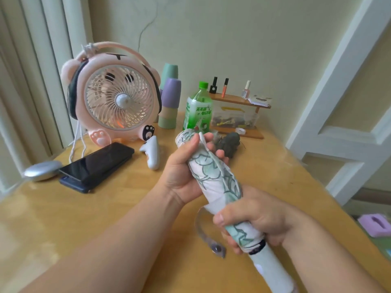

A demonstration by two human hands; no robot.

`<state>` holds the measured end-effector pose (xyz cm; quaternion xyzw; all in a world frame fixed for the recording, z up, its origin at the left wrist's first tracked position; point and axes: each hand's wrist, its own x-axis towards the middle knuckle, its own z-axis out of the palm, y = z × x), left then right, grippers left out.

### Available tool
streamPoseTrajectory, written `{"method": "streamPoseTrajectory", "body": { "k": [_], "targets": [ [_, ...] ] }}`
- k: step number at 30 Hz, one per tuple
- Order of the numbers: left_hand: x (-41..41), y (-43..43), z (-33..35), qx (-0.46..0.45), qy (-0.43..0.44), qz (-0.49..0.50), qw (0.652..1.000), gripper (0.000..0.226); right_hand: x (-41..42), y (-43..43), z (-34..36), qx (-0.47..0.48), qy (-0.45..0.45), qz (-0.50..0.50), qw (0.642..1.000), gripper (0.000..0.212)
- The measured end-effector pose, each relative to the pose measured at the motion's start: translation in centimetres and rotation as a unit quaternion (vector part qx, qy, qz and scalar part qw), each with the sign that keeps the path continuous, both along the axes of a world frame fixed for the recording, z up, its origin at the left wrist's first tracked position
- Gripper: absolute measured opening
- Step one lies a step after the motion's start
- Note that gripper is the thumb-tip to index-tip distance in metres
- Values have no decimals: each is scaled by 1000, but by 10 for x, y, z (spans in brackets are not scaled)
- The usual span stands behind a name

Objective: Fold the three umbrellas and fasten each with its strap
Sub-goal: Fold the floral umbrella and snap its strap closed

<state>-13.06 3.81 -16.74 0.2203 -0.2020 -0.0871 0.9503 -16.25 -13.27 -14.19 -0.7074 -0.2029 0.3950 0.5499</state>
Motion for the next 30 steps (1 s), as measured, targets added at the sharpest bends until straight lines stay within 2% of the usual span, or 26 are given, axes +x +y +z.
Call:
{"method": "streamPoseTrajectory", "body": {
  "k": [4, 6, 9, 12, 15, 18, 20, 22, 24, 26, 28, 30],
  "targets": [
    [-3, -1, -1, -34, -55, -60, 996, 38, 18, -8, -14, 84, 187, 150, 967, 55],
    [-6, -6, 0, -32, -56, -69, 996, 30, 24, -10, -21, 118, 239, 176, 947, 53],
    [-9, -12, 9, 22, 3, -4, 1000, 11, 24, -9, -23, 103, 188, 165, 963, 43],
    [-7, -10, 17, 76, 79, 49, 993, 20, 23, -9, -13, 80, 95, 79, 989, 58],
    [-4, -9, 20, 85, 130, 79, 985, 23, 20, -6, -3, 94, 100, 0, 991, 76],
    [-2, -12, 21, 133, 153, 125, 971, 16, 20, 0, -7, 64, 44, -47, 996, 71],
    [-4, -12, 20, 156, 139, 128, 970, 15, 20, 1, -13, 54, 22, -28, 998, 64],
    [-11, -10, 19, 150, 76, 75, 983, 17, 20, -1, -20, 118, 91, 31, 988, 61],
    [-19, -11, 17, 140, -30, -18, 990, 20, 18, 0, -31, 239, 206, 109, 943, 60],
    [-21, -15, 12, 177, -96, -47, 978, 23, 15, 3, -41, 302, 260, 170, 901, 64],
    [-23, -19, 10, 227, -76, -22, 971, 14, 12, 5, -48, 317, 258, 177, 895, 69],
    [-25, -21, 14, 228, 23, 11, 973, 17, 7, 4, -43, 277, 198, 101, 935, 76]
  ]
}}
